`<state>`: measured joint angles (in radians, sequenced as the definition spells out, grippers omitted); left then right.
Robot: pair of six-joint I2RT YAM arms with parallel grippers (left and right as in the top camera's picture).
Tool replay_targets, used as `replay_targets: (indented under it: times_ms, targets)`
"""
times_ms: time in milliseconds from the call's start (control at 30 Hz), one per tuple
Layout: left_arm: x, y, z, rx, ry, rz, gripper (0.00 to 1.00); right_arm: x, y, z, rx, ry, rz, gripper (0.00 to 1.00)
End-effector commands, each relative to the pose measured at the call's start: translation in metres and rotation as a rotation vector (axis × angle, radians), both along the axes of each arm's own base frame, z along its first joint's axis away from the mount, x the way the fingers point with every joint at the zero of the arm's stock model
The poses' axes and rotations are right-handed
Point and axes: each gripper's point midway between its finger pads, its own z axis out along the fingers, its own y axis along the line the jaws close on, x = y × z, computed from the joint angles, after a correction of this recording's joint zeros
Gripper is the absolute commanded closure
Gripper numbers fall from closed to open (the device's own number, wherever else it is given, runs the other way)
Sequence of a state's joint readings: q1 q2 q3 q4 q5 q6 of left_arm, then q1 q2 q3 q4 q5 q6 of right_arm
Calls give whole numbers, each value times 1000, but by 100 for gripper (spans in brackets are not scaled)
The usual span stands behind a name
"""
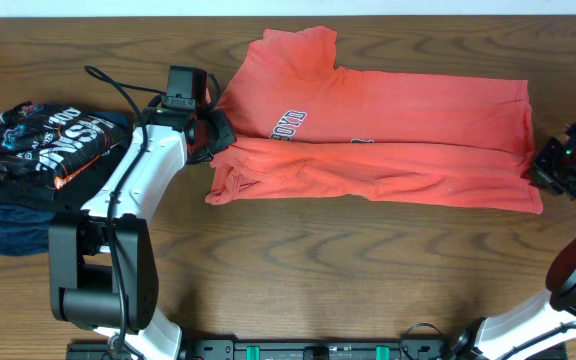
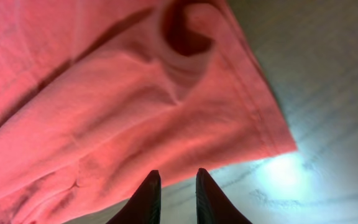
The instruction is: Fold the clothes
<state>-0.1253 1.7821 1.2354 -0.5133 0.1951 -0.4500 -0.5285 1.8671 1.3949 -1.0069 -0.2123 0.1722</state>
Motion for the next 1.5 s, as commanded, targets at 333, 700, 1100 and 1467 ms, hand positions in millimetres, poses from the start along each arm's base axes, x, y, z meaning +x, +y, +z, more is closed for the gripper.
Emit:
replay_targets:
  times_ms: [333, 700, 1100, 1467]
  targets:
    - [-2, 5, -8, 21, 21, 18, 94, 9, 22, -41, -102, -42, 126, 82]
    - [-2, 5, -8, 21, 21, 18, 94, 20, 16, -43, -126, -87, 50, 79]
    - [-2, 5, -8, 21, 21, 18, 94, 24, 13, -48, -130, -111, -5, 99]
    - [-2, 5, -8, 21, 21, 18, 94, 29, 29, -46, -20, -135, -65, 93]
